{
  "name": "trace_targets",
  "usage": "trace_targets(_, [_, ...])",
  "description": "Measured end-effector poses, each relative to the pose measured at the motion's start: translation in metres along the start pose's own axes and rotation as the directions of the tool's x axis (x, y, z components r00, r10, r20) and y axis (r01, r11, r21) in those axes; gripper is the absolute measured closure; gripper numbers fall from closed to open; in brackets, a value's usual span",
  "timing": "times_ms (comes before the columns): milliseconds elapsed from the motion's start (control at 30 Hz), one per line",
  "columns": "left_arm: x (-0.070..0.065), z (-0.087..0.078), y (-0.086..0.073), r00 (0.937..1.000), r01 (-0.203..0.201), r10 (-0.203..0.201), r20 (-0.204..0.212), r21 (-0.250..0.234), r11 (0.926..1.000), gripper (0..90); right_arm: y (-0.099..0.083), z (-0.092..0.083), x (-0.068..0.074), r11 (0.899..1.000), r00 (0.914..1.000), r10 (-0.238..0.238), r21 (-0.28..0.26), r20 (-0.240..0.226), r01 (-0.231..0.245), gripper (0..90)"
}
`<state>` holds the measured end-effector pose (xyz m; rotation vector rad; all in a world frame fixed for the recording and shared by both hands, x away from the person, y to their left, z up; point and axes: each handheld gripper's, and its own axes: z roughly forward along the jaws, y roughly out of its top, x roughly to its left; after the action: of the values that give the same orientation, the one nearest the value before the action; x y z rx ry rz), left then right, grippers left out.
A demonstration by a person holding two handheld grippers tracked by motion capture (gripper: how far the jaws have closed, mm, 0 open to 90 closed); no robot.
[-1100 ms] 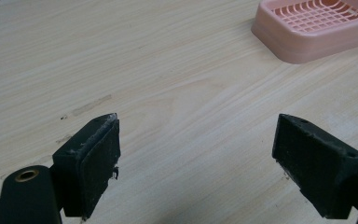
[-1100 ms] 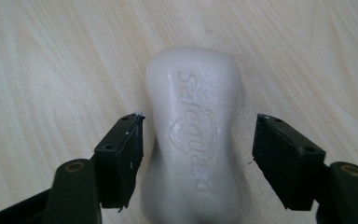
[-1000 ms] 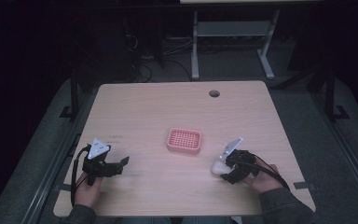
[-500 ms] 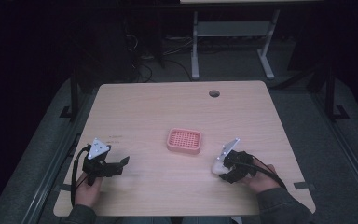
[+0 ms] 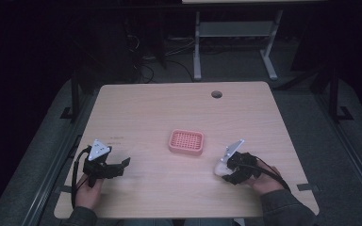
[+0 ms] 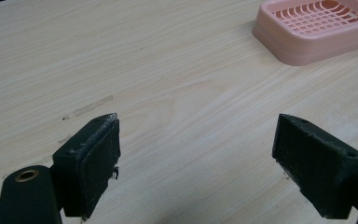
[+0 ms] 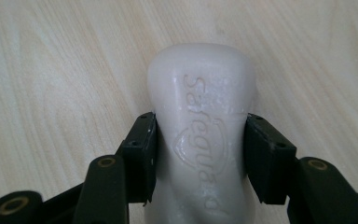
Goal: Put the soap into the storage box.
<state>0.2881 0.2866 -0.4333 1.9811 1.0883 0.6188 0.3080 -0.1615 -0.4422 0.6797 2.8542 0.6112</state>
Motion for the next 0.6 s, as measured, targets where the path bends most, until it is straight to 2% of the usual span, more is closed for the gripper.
trace_targets(267, [0.000,-0.001,0.000,1.0000,-0.007,0.007,-0.003,0.006,1.0000,14.7,0.006,-0.015,-0.003,0.999,1.0000,-0.004,-0.031,-0.005,0.004,48.8])
trace_targets(600, [0.000,-0.001,0.000,1.0000,-0.008,0.008,-0.003,0.002,1.0000,14.7,0.007,-0.008,-0.004,0.999,0.9999,-0.008,-0.035,-0.014,0.007,48.9])
